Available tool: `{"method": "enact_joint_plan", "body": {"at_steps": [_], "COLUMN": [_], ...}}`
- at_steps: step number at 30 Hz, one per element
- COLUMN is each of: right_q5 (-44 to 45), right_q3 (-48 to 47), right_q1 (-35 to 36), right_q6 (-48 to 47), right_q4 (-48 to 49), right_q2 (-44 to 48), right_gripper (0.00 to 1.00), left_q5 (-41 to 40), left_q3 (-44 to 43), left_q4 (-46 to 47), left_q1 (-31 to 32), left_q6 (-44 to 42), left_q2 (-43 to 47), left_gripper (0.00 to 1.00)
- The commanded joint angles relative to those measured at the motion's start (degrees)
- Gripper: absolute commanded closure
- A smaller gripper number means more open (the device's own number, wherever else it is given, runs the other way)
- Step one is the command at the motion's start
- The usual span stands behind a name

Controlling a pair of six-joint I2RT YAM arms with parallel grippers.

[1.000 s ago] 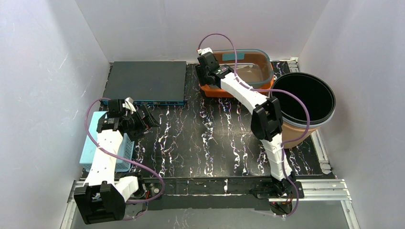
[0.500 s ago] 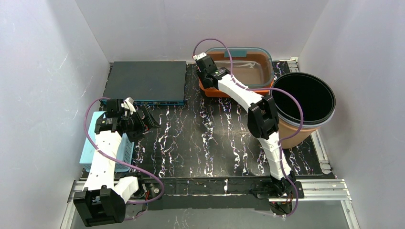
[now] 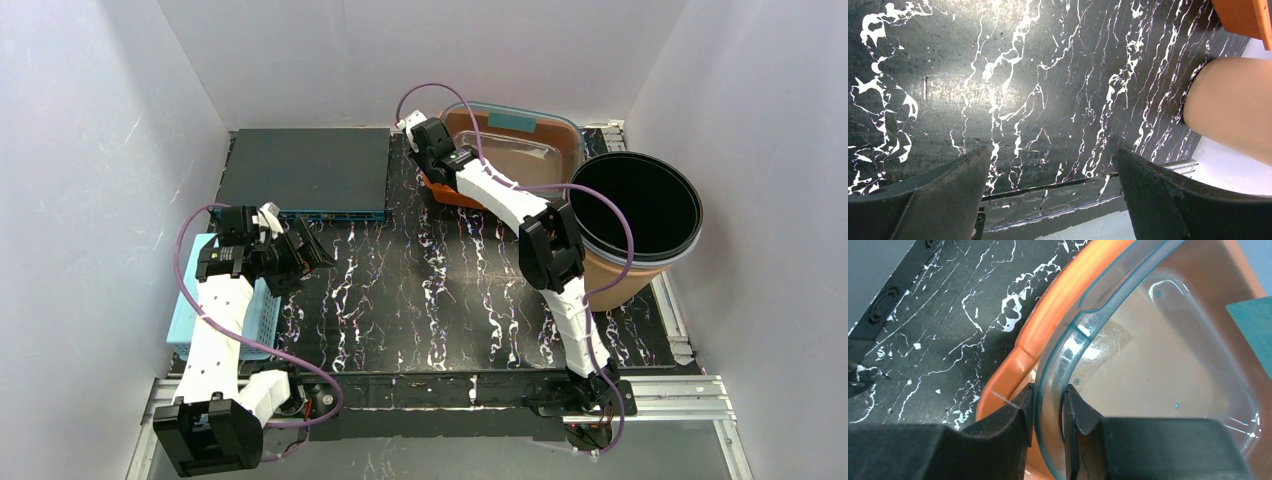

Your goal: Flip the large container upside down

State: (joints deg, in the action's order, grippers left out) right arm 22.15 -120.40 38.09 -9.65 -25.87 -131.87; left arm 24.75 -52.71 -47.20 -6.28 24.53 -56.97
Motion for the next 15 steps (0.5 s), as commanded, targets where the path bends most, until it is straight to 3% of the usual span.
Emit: {"method": "enact_joint_plan", "body": {"at_steps": [1,5,15], "right_q5": [-0.2,-2.97,-5.74], "right_q3": [2.36,4.38,15.96], "right_q1": [-0.33,-0.27,2.47], "right_q6": [-7.63,-12.22,-24.48], "right_q4": [10.04,12.11,22.44], "right_q2": [6.85,8.65,18.14], "right_gripper": [0.91,0.99,0.99], "left_q5": [1.67,1.49,1.73], "left_q3": [-2.21,-2.22,-3.53], "left_q4": [-1.4,-1.61,-2.17], "left_q1": [-0.31,-0.31,-0.31], "left_q6": [0.17,0.28,1.32], "left_q2": [0.97,1.37,2.13], "left_gripper": [0.05,0.05,0.05]}}
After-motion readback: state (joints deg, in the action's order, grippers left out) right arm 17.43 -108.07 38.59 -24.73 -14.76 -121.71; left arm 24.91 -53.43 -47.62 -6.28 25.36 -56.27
